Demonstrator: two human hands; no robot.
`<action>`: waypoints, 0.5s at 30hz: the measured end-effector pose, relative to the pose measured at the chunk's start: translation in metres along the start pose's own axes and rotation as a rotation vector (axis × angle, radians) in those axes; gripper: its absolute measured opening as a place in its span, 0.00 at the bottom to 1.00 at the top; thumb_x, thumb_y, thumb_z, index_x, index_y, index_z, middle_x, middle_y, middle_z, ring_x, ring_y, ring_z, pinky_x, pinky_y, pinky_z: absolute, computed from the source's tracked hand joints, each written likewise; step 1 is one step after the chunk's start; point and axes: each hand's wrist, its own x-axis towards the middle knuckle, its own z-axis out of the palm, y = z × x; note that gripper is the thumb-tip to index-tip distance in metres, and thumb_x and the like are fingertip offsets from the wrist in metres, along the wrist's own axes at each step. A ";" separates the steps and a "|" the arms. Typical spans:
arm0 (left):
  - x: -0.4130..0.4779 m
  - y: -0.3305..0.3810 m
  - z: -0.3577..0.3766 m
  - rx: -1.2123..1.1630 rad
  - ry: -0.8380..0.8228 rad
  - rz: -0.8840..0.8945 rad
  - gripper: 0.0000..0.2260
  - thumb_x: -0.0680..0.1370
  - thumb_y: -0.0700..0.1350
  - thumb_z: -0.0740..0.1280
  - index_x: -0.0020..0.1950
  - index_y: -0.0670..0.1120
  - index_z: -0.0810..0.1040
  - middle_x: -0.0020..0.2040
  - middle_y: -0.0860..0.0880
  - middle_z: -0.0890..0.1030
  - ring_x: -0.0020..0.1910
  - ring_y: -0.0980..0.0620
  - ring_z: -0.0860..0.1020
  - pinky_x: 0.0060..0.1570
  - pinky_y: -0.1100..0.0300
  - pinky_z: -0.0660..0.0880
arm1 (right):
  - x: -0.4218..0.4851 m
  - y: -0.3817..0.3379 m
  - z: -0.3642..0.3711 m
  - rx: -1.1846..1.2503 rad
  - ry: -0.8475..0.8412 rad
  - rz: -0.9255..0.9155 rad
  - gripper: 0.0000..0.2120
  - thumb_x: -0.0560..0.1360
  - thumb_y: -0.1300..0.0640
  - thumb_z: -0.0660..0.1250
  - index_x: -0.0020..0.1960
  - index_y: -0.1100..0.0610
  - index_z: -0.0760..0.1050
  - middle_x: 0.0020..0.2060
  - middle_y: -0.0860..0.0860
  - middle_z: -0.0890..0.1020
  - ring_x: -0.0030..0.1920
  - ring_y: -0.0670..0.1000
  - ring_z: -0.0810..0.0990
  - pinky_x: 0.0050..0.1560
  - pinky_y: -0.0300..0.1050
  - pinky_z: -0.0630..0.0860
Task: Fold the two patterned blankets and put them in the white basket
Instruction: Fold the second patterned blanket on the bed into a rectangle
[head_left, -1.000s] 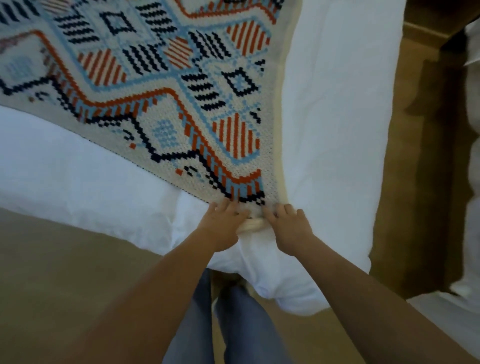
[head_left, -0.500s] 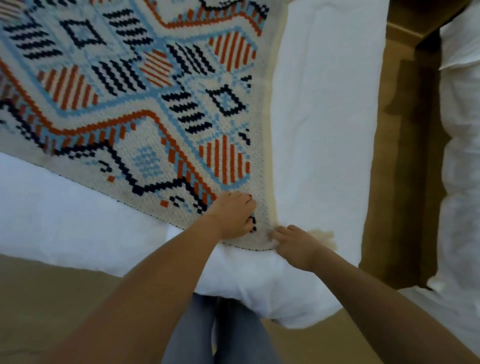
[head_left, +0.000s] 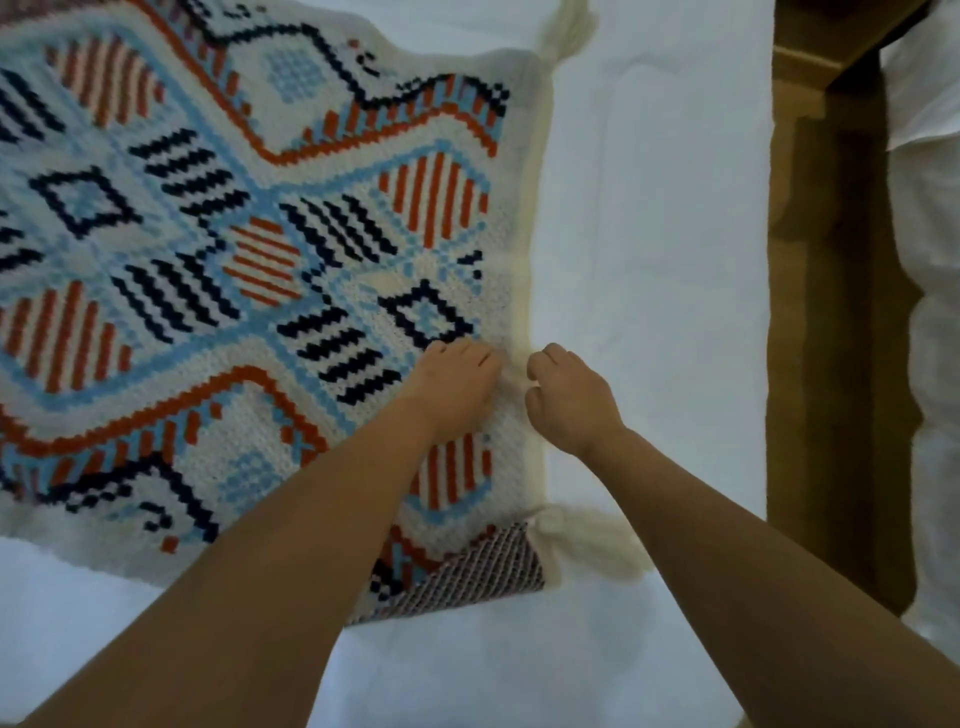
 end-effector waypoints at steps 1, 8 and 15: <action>0.012 -0.006 -0.005 0.025 0.017 -0.022 0.16 0.80 0.48 0.54 0.67 0.45 0.65 0.66 0.48 0.69 0.64 0.48 0.66 0.63 0.54 0.62 | 0.016 0.002 -0.005 0.056 0.025 0.036 0.09 0.75 0.62 0.57 0.53 0.63 0.72 0.51 0.57 0.75 0.49 0.56 0.73 0.43 0.48 0.69; 0.102 -0.043 -0.046 -0.052 0.112 -0.249 0.17 0.81 0.47 0.53 0.69 0.45 0.65 0.69 0.47 0.66 0.68 0.47 0.64 0.66 0.51 0.61 | 0.130 0.028 -0.036 0.307 0.063 0.232 0.17 0.78 0.55 0.57 0.64 0.61 0.68 0.61 0.57 0.71 0.57 0.57 0.73 0.52 0.48 0.70; 0.190 -0.070 -0.057 -0.270 0.059 -0.489 0.41 0.75 0.64 0.56 0.76 0.43 0.42 0.77 0.42 0.45 0.76 0.41 0.44 0.71 0.41 0.45 | 0.248 0.048 -0.053 0.668 0.195 0.509 0.28 0.76 0.45 0.62 0.68 0.63 0.62 0.61 0.57 0.73 0.54 0.54 0.73 0.48 0.43 0.67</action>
